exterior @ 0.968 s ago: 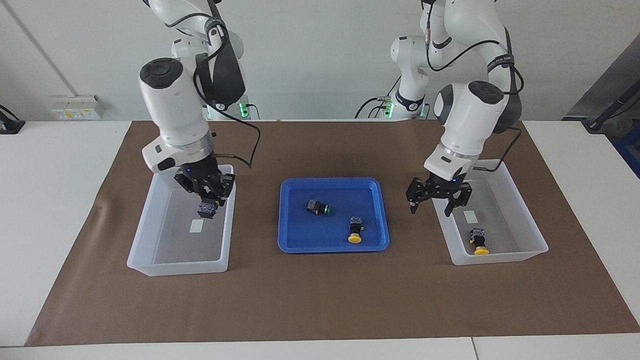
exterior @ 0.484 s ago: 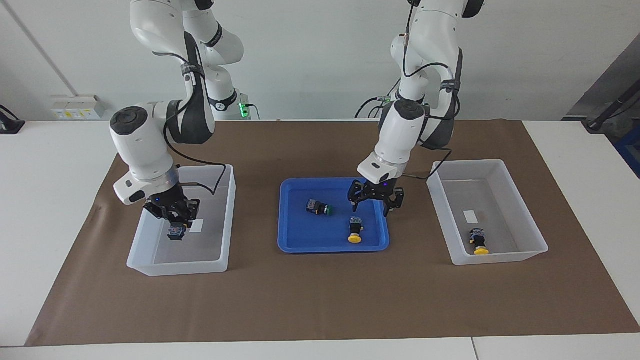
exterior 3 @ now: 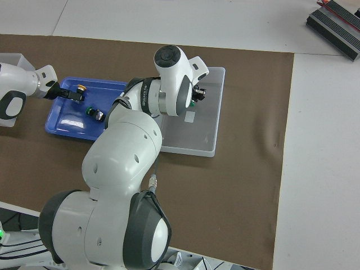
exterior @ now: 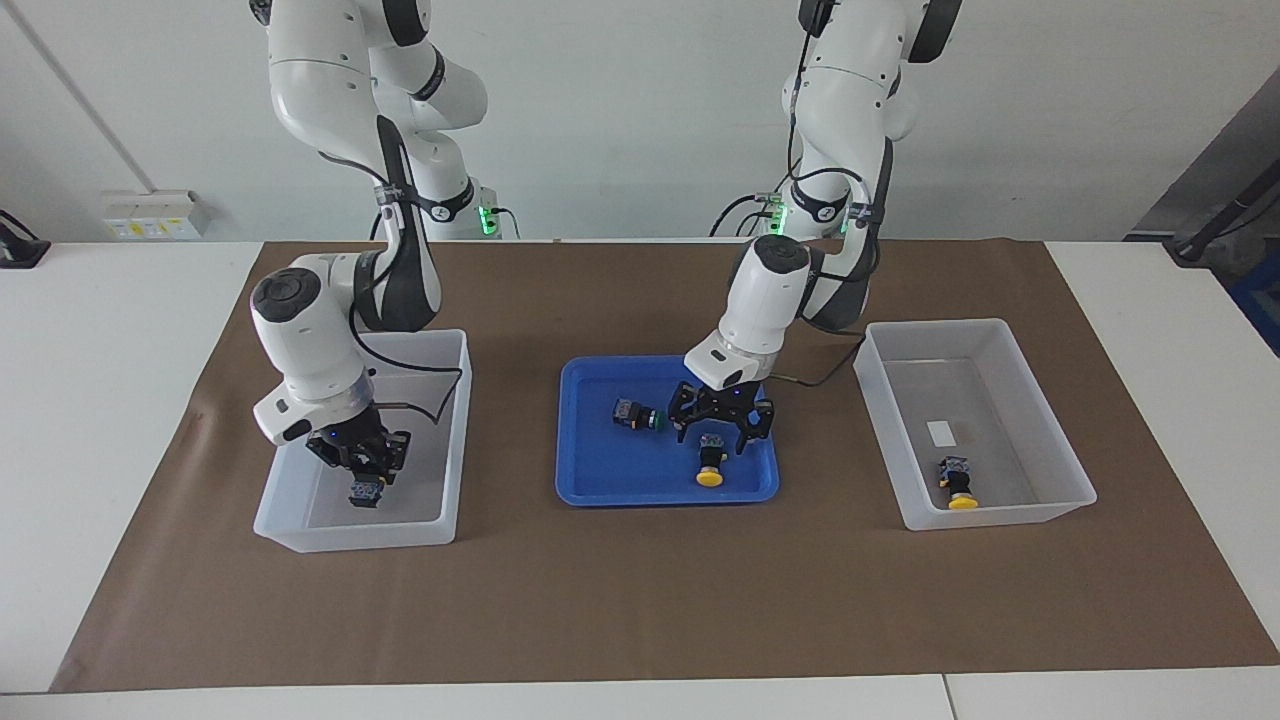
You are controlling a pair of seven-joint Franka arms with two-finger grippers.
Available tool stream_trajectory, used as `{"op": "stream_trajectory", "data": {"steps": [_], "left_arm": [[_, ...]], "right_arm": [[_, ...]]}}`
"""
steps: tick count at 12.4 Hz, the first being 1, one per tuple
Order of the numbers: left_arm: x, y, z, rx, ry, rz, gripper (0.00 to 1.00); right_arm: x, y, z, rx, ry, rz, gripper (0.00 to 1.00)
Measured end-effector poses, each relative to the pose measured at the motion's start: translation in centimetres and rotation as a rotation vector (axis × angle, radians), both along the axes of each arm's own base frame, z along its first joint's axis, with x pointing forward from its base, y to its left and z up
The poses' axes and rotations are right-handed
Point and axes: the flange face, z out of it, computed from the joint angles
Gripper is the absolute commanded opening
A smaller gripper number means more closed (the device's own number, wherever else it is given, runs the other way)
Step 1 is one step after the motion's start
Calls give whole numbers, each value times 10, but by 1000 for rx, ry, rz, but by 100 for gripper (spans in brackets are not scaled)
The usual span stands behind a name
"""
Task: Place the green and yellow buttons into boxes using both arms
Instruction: 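Carry the green button to the right box while the left gripper reaches the yellow button, then carry the yellow button to the left box while the right gripper grasps the green button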
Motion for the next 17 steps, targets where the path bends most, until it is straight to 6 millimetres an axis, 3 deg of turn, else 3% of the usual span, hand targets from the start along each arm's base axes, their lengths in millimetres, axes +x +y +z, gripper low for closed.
{"op": "stream_trajectory", "data": {"steps": [1,2,3,5,6,10,12,15,17], "left_arm": [[1,0,0,-1,-5,-1,94],[2,1,0,-3,-13,-4,63],[3,2,0,-4,-24,-9,46],[5,5,-3,6,-33,-34,23],[5,5,-4,10,-36,-46,2],[8,7,-1,10,-43,-44,0],[19,25,21,8,-60,-14,0],[44,97,102,18,-108,53,0],[53,154,132,48,-101,89,0]], "right_arm": [[0,0,-2,0,-1,0,100],[1,0,-2,0,-2,1,100],[1,1,-1,0,-3,1,100],[2,4,6,2,-12,6,100],[2,8,18,4,-15,12,100],[-11,48,102,16,-10,74,100],[-18,87,117,26,-8,137,100],[-28,151,119,103,-9,207,100],[-36,186,122,140,-26,248,100]]}}
